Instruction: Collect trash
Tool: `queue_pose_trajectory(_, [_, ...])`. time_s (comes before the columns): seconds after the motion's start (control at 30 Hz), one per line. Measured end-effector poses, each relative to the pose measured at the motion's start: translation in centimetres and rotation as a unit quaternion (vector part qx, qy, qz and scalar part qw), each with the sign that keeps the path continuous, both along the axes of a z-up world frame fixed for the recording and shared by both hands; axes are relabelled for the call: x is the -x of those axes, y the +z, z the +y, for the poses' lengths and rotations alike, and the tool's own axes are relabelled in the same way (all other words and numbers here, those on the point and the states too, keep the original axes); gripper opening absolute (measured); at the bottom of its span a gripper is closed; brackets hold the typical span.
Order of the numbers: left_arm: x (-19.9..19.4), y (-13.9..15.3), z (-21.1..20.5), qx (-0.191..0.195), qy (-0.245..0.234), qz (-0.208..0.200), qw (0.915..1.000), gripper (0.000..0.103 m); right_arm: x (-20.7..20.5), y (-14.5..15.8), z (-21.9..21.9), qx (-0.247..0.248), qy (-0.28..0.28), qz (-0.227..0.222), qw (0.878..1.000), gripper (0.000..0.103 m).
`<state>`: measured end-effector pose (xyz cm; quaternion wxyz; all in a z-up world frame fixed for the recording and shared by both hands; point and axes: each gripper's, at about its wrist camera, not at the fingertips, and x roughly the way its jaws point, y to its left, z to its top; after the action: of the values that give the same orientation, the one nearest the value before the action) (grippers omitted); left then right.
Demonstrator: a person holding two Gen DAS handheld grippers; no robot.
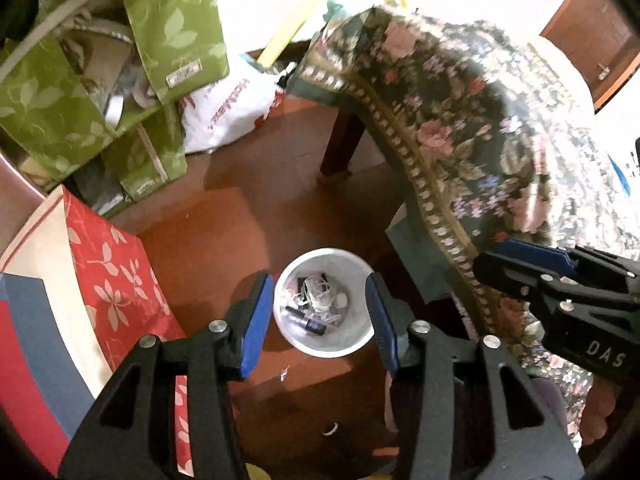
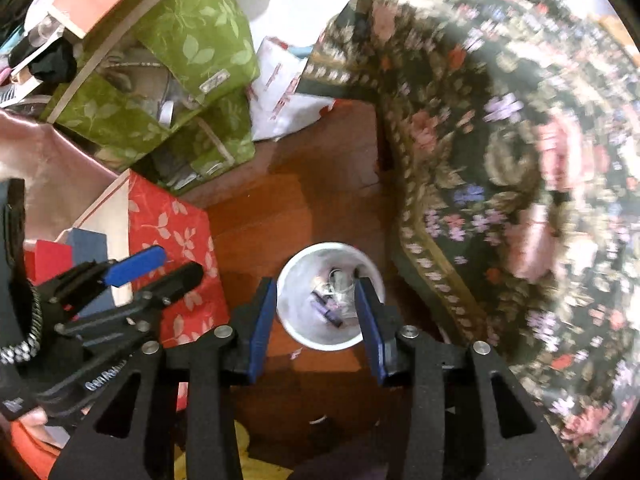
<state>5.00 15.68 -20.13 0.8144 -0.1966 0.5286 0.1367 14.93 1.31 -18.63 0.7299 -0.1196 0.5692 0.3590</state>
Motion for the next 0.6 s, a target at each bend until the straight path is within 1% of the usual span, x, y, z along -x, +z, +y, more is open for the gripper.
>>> queue_pose_trajectory(0.07, [0.4,1.2,-0.4,-0.001,-0.004,-0.015,0.9999,0.046,0.9,1.7,-1.2,-0.008,-0.013,-0.028,0.999,0.037])
queue_pose_trajectory(0.13, [0.9,3.1,-1.2,-0.007,-0.015,-0.039,0.9991,0.046,1.8,3.7,-2.6,-0.020,-0.032,-0.059,0.998,0.037])
queue_pose_trajectory(0.17, [1.1,3.9,-1.5,-0.011,-0.021,-0.049,0.9985,0.046,2.6,5.3,-3.7,-0.030,-0.047,-0.081,0.995,0.037])
queue_pose_trajectory(0.23, [1.7,6.1,-2.6,-0.020,-0.036,-0.080,0.9959,0.046,3.6,7.5,-5.3,-0.050,-0.067,-0.108,0.991,0.037])
queue_pose_trajectory(0.27, [2.0,7.3,-3.1,-0.024,-0.043,-0.098,0.9940,0.046,4.5,9.2,-6.5,-0.063,-0.081,-0.130,0.986,0.037])
queue_pose_trajectory(0.3, [2.5,8.6,-3.7,-0.027,-0.052,-0.120,0.9911,0.046,5.1,10.2,-7.1,-0.069,-0.090,-0.145,0.983,0.037])
queue_pose_trajectory(0.37, [3.4,10.9,-4.8,-0.034,-0.066,-0.157,0.9848,0.046,6.6,12.7,-8.7,-0.080,-0.116,-0.190,0.972,0.037])
queue_pose_trajectory(0.43, [4.6,13.6,-6.3,-0.049,-0.080,-0.202,0.9750,0.046,8.1,15.0,-10.0,-0.089,-0.143,-0.233,0.958,0.037])
queue_pose_trajectory(0.47, [5.0,14.3,-6.6,-0.053,-0.084,-0.215,0.9716,0.046,8.6,15.7,-10.4,-0.092,-0.154,-0.247,0.952,0.037])
queue_pose_trajectory(0.57, [6.6,17.2,-7.9,-0.060,-0.091,-0.266,0.9577,0.046,10.4,17.7,-11.8,-0.103,-0.191,-0.286,0.933,0.037])
queue_pose_trajectory(0.6, [7.4,18.2,-8.3,-0.063,-0.094,-0.286,0.9514,0.046,11.0,18.2,-12.2,-0.104,-0.202,-0.299,0.927,0.037])
